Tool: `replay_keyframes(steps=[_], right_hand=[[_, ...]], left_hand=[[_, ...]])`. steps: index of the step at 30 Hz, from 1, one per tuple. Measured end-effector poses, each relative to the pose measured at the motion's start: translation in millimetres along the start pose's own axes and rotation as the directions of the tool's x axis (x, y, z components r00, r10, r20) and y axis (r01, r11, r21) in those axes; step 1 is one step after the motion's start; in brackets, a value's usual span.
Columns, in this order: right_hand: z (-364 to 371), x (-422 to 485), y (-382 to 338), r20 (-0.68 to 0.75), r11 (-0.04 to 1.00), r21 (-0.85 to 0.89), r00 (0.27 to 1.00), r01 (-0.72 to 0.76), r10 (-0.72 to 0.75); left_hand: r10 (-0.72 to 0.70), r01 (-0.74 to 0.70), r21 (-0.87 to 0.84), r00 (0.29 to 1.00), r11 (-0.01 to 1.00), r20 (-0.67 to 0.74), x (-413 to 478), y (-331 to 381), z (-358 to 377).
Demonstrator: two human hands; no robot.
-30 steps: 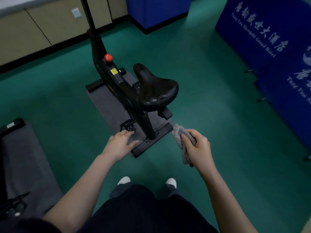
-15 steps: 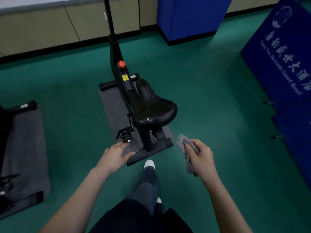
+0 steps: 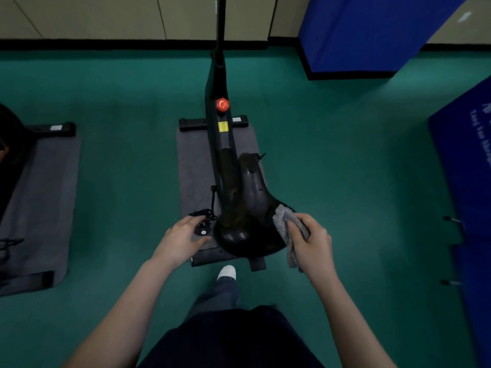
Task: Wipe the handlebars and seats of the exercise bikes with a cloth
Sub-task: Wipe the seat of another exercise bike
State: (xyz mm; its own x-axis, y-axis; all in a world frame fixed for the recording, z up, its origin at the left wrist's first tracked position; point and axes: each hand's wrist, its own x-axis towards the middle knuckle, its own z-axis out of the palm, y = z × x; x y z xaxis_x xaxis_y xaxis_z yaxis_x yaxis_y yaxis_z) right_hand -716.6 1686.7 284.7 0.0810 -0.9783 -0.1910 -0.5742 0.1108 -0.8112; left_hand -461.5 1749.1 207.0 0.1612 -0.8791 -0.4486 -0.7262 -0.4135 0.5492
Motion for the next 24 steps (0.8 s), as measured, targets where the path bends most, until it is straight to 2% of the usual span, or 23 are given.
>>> replay_keyframes(steps=[3, 7, 12, 16, 19, 21, 24], right_hand=[[5.8, 24.8, -8.3, 0.024, 0.997, -0.056, 0.998, 0.061, -0.06], [17.4, 69.7, -25.6, 0.059, 0.968, -0.116, 0.974, 0.224, -0.218], [45.5, 133.8, -48.5, 0.134, 0.874, -0.173, 0.89, 0.454, -0.436], [66.4, 164.6, -46.8, 0.365, 0.713, -0.214, 0.732, 0.668, -0.576], [65.6, 166.3, -30.6, 0.5, 0.571, -0.239, 0.603, 0.786, -0.621], [59.5, 162.1, -19.4, 0.551, 0.509, -0.198, 0.525, 0.838, -0.649], [47.7, 156.7, -3.0, 0.643, 0.416, -0.086, 0.37, 0.905, -0.67]], left_hand=[[-0.019, 0.019, -0.058, 1.0, 0.998, 0.0, 2.5, -2.0, -2.3], [-0.069, 0.066, -0.118, 0.997, 0.991, -0.021, -3.5, 1.5, 7.9], [-0.162, 0.149, -0.192, 0.985, 0.97, -0.052, -12.2, 12.8, 25.1], [-0.254, 0.217, -0.253, 0.96, 0.943, -0.122, -23.4, 27.1, 47.8], [-0.316, 0.241, -0.35, 0.932, 0.905, -0.176, -29.4, 40.3, 67.6], [-0.362, 0.257, -0.401, 0.908, 0.879, -0.212, -30.7, 49.0, 77.0], [-0.424, 0.274, -0.46, 0.867, 0.845, -0.261, -31.8, 59.3, 85.8]])
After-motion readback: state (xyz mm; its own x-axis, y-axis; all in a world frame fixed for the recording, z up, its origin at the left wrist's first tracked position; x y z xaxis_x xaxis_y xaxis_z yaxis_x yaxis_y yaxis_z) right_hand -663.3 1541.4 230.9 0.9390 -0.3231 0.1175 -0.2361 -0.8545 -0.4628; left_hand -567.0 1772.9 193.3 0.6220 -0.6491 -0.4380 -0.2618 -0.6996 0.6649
